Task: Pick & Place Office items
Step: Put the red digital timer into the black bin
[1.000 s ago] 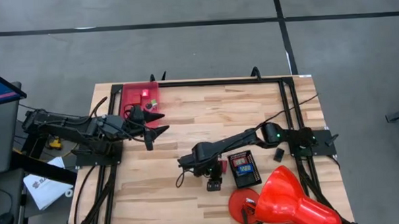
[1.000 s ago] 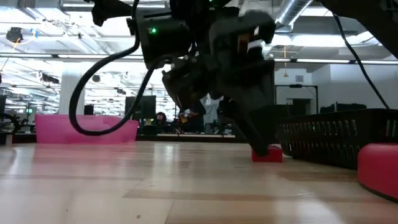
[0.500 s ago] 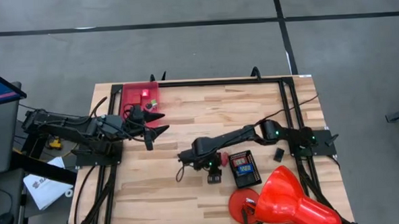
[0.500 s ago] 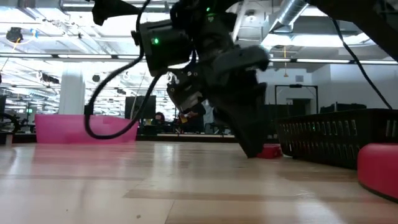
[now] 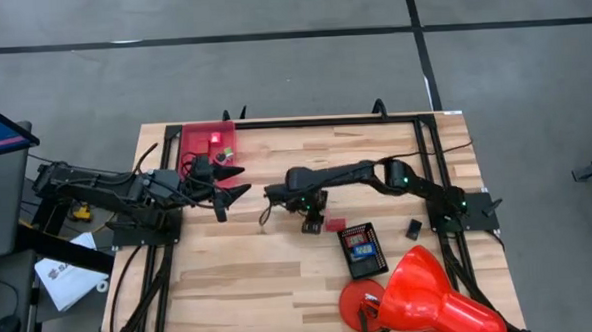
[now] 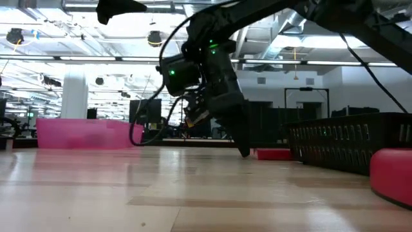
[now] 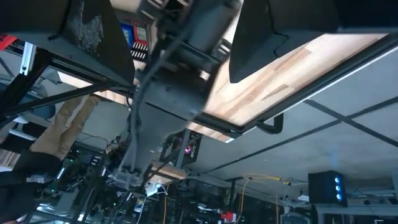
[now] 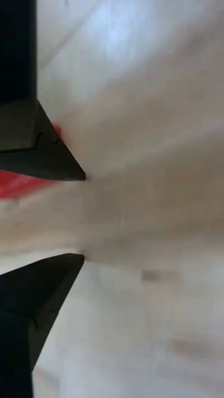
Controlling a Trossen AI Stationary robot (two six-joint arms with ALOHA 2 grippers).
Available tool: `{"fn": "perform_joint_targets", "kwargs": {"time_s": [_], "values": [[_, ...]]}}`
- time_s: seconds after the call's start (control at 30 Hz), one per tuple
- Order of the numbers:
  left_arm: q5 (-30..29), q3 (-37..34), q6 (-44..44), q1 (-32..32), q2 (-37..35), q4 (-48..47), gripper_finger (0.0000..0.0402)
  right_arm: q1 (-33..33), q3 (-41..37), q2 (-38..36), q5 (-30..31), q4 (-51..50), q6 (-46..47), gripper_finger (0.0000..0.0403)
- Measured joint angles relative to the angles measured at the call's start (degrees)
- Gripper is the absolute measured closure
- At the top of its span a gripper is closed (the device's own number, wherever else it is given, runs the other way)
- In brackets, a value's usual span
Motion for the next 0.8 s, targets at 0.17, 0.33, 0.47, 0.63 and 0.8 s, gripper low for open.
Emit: {"fn": "perform_joint_targets", "kwargs": {"time_s": [0.17,0.33,0.47,0.63,0.8], "values": [[0.0,0.0,-0.13,0.0,0.0,-0.01,0.0143,-1.11,-0.06,-0.54,-1.21,-1.14,0.65,0.0207],[0.0,0.0,-0.11,0.0,0.0,-0.02,0.0143,2.88,0.07,-4.35,-9.29,3.15,1.6,0.0207],[0.0,0.0,-0.08,0.0,0.0,-0.14,0.0143,6.09,0.04,-4.32,-12.03,4.08,4.76,0.0207],[0.02,0.0,-0.04,0.0,0.0,-0.15,0.0143,8.13,-0.12,-0.72,-12.25,2.3,4.71,0.0207],[0.03,0.0,-0.92,-0.09,0.0,-0.07,0.0143,8.3,-1.33,-0.15,-11.38,2.58,4.96,0.0207]]}}
